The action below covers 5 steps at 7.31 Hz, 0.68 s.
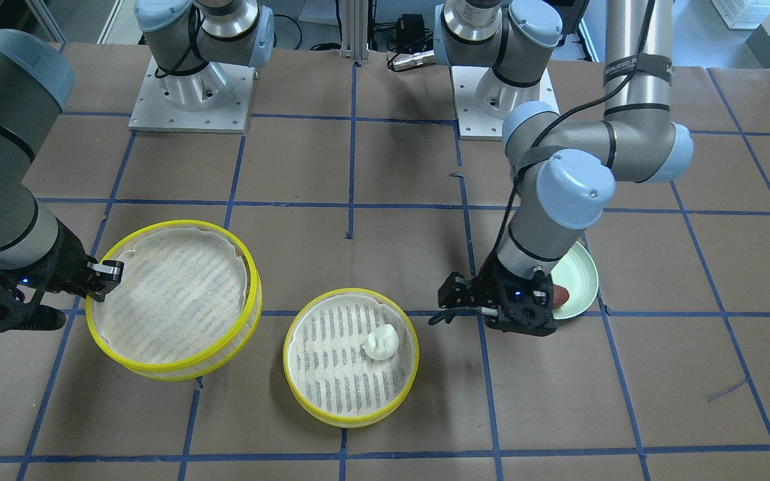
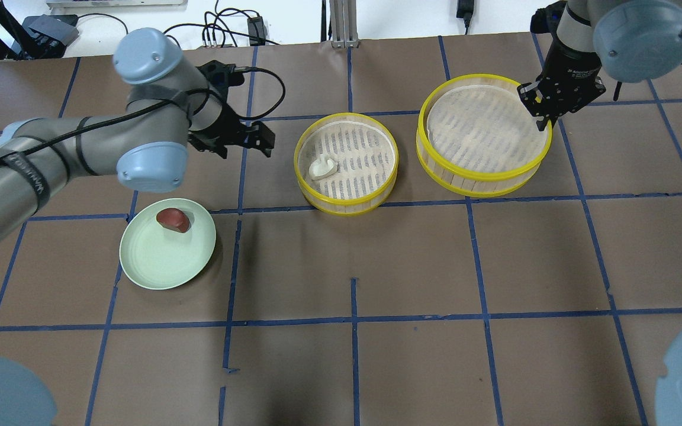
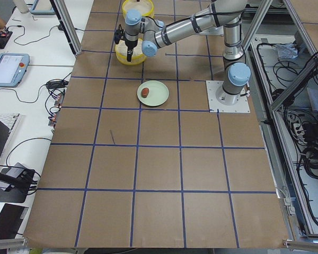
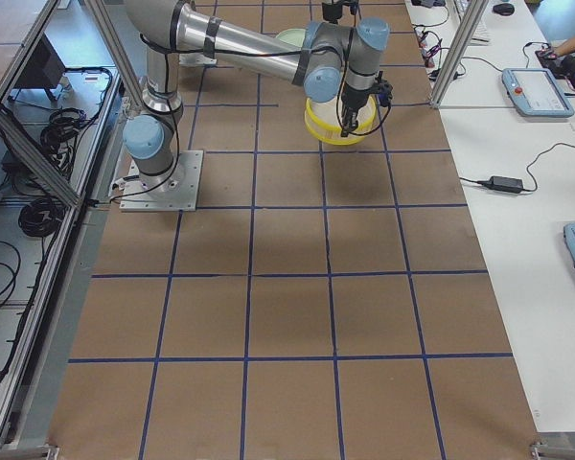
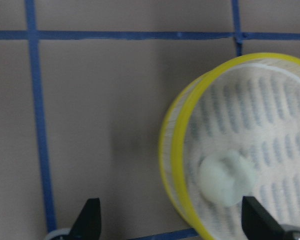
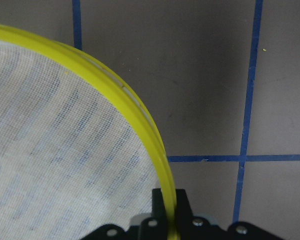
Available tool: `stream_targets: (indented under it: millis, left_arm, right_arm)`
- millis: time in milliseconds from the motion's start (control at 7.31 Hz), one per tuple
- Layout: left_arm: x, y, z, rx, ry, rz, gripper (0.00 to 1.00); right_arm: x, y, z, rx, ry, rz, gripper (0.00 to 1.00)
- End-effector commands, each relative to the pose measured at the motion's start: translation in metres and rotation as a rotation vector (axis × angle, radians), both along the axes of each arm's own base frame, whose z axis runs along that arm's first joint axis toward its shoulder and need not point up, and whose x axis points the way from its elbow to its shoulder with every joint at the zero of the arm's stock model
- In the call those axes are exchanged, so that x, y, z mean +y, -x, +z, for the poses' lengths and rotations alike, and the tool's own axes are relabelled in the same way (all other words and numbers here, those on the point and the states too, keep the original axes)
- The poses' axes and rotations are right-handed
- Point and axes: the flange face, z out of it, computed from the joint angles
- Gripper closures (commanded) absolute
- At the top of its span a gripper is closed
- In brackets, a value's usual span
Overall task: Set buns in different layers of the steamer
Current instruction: 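Restack top tier with right gripper while left gripper reaches for brown bun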
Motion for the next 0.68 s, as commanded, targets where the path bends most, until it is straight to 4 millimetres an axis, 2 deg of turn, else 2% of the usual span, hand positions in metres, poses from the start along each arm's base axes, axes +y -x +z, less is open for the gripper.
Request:
stream_targets:
  millis: [0,137,411,547]
  left_arm:
    - [0.072,-0.135,-0.061,0.008,-0.107,-0.116,0.00]
    - [0.077,-0.155,-0.066,0.004,-0.107,-0.148,0.00]
    - [0.075,-0.156,-0.070,0.005,-0.116,-0.136,0.00]
    - [0.069,-0.155,-0.067,0.011,-0.117,-0.067,0.00]
  right_arm:
    - [0.002,-0.047,0.000,-0.060,0.010,-0.130,0.85]
    - [0.008,-0.088,0.000,-0.054,0.024,-0.130,0.85]
    - [0.013,-0.156,-0.026,-0.045,0.016,-0.190,0.85]
    - [0.015,-0.194,-0.040,-0.050,0.051,-0.212,0.85]
